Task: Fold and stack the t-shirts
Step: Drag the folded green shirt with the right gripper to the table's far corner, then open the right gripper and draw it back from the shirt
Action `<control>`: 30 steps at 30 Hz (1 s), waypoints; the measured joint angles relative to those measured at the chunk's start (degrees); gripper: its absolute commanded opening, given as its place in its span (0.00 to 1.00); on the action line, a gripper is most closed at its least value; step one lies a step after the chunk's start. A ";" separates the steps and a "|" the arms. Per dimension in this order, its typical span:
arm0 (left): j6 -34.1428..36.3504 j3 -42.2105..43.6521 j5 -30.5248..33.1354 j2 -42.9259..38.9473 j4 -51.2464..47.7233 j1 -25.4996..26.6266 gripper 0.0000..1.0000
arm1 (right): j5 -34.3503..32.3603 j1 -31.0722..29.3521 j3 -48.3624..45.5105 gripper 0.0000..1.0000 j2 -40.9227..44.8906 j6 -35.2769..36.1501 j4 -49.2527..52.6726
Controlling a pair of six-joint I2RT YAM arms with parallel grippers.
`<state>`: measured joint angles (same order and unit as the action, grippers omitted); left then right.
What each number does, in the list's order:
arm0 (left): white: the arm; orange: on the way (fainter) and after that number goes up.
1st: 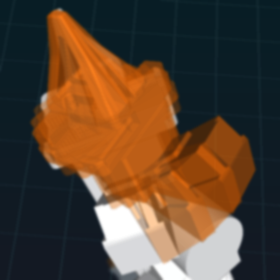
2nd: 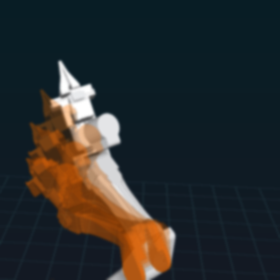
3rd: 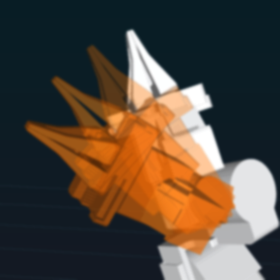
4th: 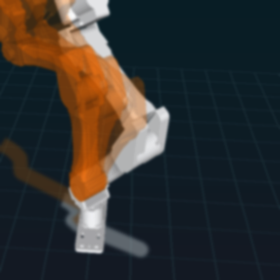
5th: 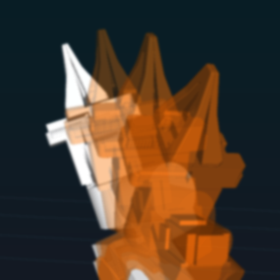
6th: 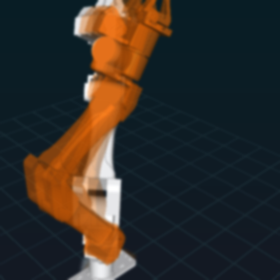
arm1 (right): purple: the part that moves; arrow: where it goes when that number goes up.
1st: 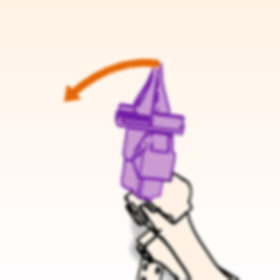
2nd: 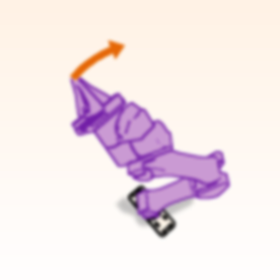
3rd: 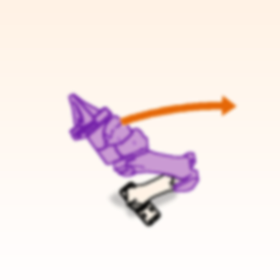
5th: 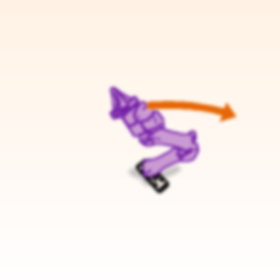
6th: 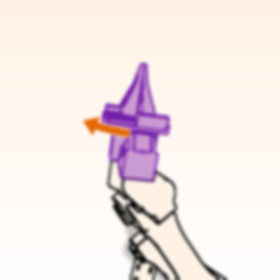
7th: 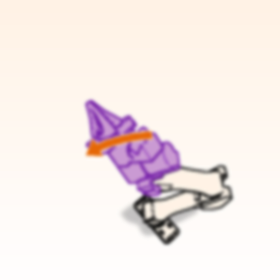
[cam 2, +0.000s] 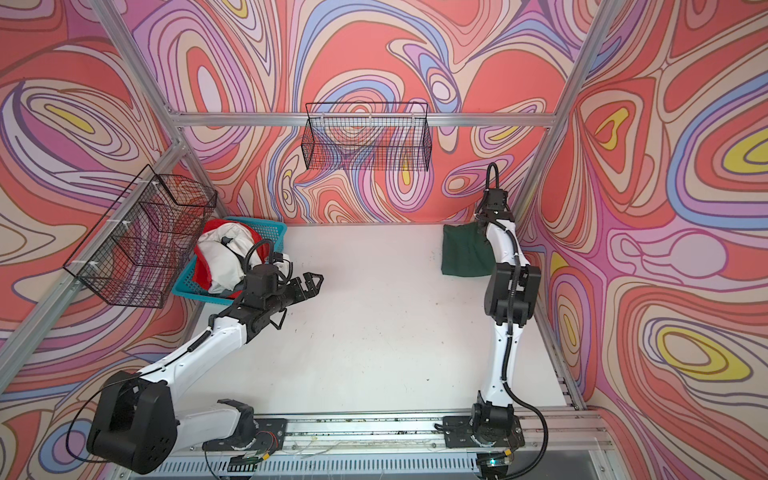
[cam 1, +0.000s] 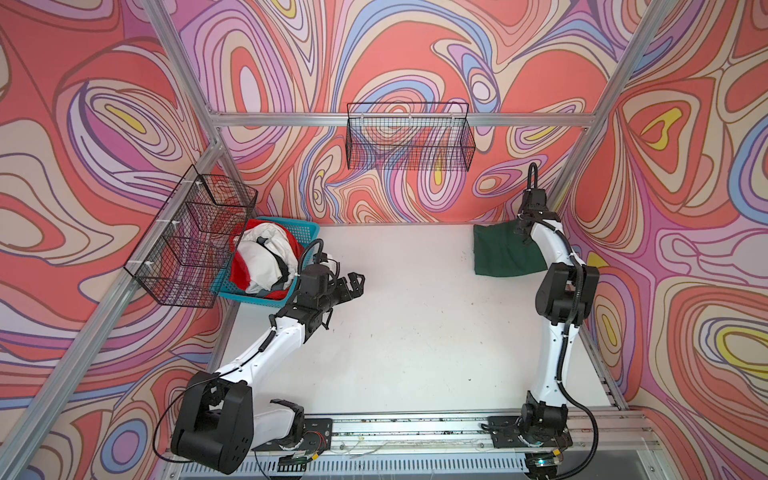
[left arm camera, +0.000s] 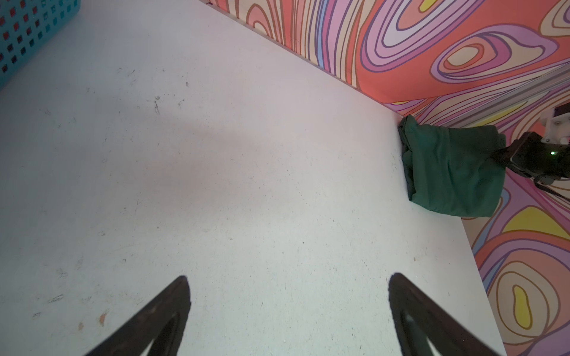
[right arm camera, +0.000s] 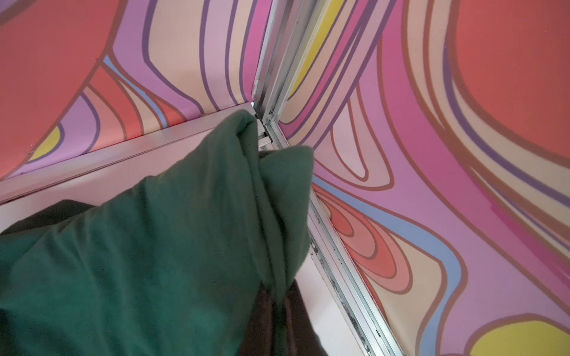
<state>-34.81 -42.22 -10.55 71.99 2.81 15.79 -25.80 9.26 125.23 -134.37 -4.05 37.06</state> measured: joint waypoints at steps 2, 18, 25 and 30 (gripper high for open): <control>-0.02 0.00 -0.04 0.02 0.00 0.02 1.00 | -0.35 0.37 0.85 0.62 -0.61 -0.11 -0.09; 0.17 0.00 0.24 -0.22 -0.24 0.39 1.00 | -0.59 1.18 -13.35 0.98 9.18 -2.51 -4.92; 2.80 0.15 3.80 -3.21 -0.79 0.39 1.00 | 0.48 -0.92 -35.36 0.98 30.34 -6.05 -14.43; 5.75 2.36 10.14 -6.71 -1.46 0.42 1.00 | -0.85 -6.82 -48.98 0.98 42.88 -8.39 -21.11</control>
<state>-29.06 -39.86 -0.40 65.28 1.34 16.21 -26.65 2.44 76.25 -91.48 -12.45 15.94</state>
